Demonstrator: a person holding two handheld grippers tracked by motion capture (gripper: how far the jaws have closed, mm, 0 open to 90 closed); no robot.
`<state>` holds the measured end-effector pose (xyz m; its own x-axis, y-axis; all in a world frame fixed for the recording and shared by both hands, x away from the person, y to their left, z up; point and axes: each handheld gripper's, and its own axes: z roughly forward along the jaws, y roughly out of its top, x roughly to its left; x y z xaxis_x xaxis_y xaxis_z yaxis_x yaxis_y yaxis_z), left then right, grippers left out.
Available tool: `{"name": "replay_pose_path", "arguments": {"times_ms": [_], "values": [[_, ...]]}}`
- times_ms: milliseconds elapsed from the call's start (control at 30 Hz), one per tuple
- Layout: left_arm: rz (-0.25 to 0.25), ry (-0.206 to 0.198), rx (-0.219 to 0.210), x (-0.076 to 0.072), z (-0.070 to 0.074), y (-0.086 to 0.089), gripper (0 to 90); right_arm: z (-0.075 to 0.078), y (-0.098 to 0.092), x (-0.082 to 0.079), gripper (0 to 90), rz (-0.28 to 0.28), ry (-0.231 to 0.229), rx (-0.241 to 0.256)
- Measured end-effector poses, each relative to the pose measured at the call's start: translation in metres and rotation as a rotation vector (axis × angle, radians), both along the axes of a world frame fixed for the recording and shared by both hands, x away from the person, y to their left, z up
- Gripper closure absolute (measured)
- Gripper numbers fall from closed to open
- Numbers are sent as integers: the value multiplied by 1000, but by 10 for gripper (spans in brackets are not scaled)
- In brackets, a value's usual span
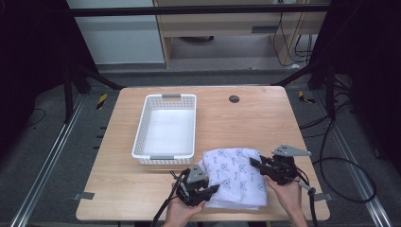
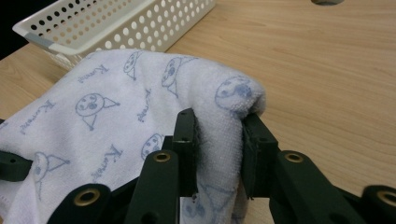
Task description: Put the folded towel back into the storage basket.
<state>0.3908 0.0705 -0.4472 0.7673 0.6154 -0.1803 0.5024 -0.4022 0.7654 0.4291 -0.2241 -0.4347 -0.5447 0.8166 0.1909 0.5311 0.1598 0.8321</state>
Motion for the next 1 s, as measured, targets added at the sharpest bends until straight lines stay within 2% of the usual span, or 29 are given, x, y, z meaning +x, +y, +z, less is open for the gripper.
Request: {"name": "replay_pose_path", "arguments": {"times_ms": [367, 400, 667, 1000], "values": [[-1, -42, -19, -2, 15, 3, 718, 15, 0, -6, 707, -2, -51, 13], [-1, -50, -21, -3, 18, 3, 717, 18, 0, -7, 706, -3, -68, 11], [1, -81, -44, -5, 32, 8, 717, 33, 2, -12, 706, -3, -114, 24], [22, -106, -77, -3, 48, 20, 718, 52, 14, -11, 707, 9, -174, 21]]}}
